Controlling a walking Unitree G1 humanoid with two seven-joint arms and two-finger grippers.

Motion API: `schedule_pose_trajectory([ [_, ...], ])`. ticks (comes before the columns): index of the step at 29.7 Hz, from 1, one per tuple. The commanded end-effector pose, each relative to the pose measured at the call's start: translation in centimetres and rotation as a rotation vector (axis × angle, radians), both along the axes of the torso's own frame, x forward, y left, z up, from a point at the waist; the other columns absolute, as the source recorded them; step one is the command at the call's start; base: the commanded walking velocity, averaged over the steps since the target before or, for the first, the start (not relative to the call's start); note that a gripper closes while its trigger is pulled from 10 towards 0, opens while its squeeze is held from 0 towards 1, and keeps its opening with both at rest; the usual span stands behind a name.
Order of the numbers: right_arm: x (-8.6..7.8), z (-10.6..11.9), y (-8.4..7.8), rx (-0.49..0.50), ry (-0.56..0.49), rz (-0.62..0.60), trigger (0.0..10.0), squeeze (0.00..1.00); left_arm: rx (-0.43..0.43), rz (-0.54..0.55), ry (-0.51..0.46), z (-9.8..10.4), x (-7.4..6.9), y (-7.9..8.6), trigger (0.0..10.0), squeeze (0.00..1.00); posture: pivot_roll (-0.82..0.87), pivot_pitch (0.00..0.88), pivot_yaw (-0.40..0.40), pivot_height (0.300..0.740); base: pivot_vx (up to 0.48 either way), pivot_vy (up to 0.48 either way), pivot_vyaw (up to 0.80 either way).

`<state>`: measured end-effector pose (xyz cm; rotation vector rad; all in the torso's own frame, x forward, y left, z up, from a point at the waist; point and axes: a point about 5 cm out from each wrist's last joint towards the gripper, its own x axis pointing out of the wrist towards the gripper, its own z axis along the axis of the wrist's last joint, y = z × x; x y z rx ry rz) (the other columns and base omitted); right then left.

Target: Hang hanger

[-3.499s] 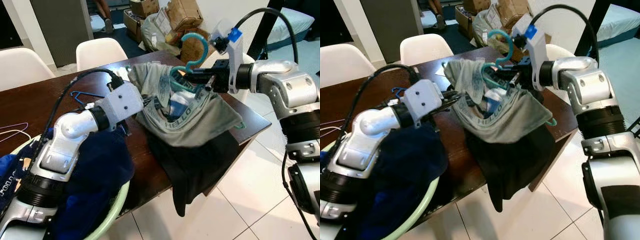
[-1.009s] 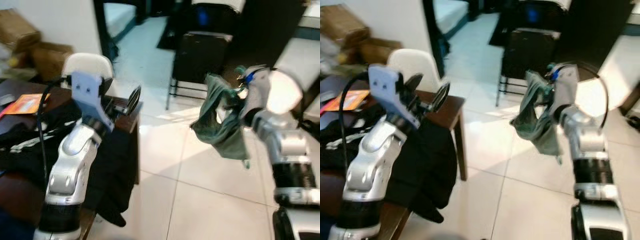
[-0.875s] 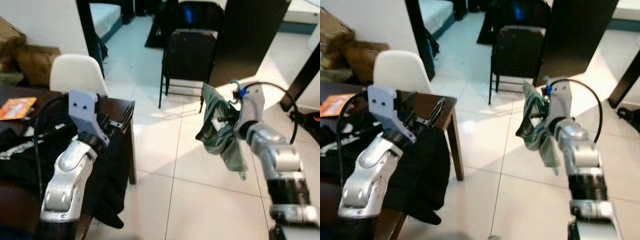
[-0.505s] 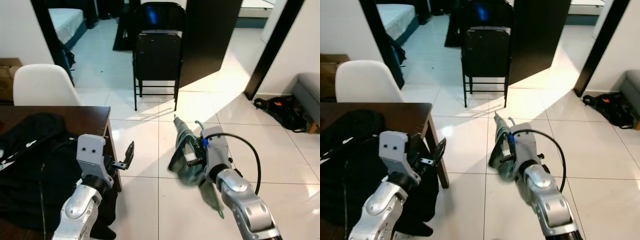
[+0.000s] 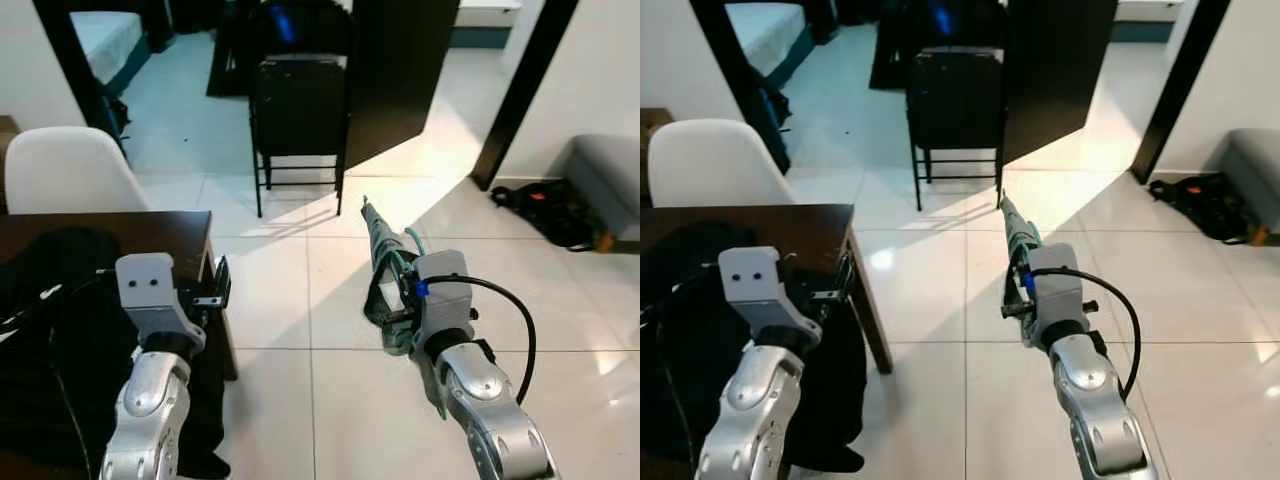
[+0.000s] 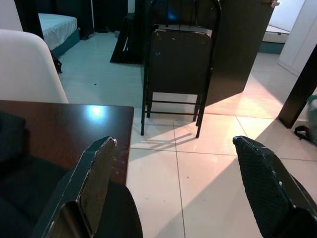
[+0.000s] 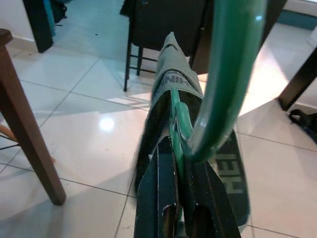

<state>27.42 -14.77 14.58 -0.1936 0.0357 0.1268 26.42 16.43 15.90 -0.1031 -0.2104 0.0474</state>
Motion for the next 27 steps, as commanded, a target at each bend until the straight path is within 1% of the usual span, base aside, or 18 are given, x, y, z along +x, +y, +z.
schedule_pose_trajectory([
  [1,0.0,0.7,0.1,0.004,-0.046,-0.001,10.0,0.0,0.015,-0.012,0.002,-0.1,0.3,-0.1,10.0,0.0,-0.03,0.116,-0.003,0.74,0.0,-0.439,0.0],
  [5,0.0,0.8,0.3,0.0,-0.066,0.003,10.0,0.0,0.01,-0.008,-0.01,0.2,1.1,-0.2,10.0,0.0,-0.03,0.12,0.001,0.74,0.0,-0.442,0.0],
  [14,0.1,0.9,0.5,-0.007,-0.08,0.007,10.0,0.0,0.008,-0.016,-0.01,0.3,1.4,-0.4,10.0,0.0,-0.02,0.119,0.003,0.74,0.0,-0.444,0.0],
  [19,0.4,0.8,0.3,0.006,-0.08,-0.005,10.0,0.0,0.004,-0.028,0.0,0.1,1.5,-0.3,10.0,0.0,0.0,0.117,0.006,0.74,0.0,-0.442,0.0],
  [25,0.6,0.8,0.1,-0.001,-0.082,-0.007,10.0,0.0,-0.002,-0.09,0.013,-0.1,1.5,-0.8,10.0,0.0,0.0,0.114,-0.003,0.74,0.0,-0.042,0.0],
  [26,0.7,0.8,0.0,-0.007,-0.081,-0.007,10.0,0.0,-0.002,-0.128,0.015,-0.2,1.5,-1.2,10.0,0.0,0.0,0.111,-0.008,0.74,0.0,0.0,0.0],
  [27,0.7,0.8,0.0,-0.007,-0.081,-0.007,10.0,0.0,-0.002,-0.128,0.015,-0.2,1.5,-1.2,10.0,0.0,0.0,0.111,-0.008,0.74,0.0,0.0,0.0],
])
